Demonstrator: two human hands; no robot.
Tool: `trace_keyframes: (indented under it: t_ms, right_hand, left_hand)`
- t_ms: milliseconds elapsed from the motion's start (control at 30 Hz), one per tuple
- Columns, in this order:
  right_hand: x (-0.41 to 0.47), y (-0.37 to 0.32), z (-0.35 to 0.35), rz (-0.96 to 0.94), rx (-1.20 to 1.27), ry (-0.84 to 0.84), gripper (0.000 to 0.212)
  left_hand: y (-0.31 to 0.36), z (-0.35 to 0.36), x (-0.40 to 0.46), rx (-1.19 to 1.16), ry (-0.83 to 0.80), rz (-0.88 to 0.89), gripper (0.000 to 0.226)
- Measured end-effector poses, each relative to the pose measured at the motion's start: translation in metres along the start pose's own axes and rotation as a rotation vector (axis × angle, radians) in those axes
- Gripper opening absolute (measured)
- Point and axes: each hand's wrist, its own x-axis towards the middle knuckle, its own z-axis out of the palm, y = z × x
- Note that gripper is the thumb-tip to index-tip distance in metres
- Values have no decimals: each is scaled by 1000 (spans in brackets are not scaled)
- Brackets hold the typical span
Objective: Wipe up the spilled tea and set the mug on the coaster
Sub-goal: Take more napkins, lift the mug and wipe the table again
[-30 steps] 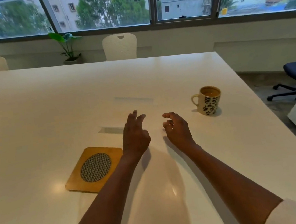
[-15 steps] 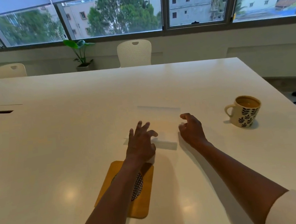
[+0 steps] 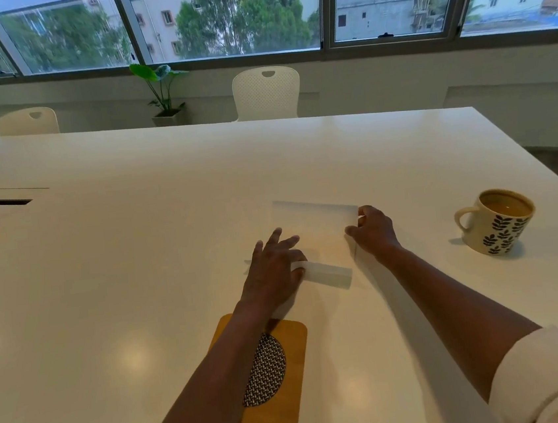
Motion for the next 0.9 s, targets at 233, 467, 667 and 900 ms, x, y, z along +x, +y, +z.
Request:
trace_keyframes:
  t_ms: [233,467,667,900]
  right_hand:
    - [-6,-1,-11,-79,85,-52,24]
    - [-29,0,-42,-222,136,-175,12]
    - [-45,6,-81,-299,180,-251,23]
    - [-59,25,-130,-252,295,-342,24]
  left_hand:
    - [7,-16,17,16,66,84,18]
    - [43,-32,25,97,129,173,18]
    - [79,-39,30,59,133,175,21]
    - [116,-35,31,-67,98,67,27]
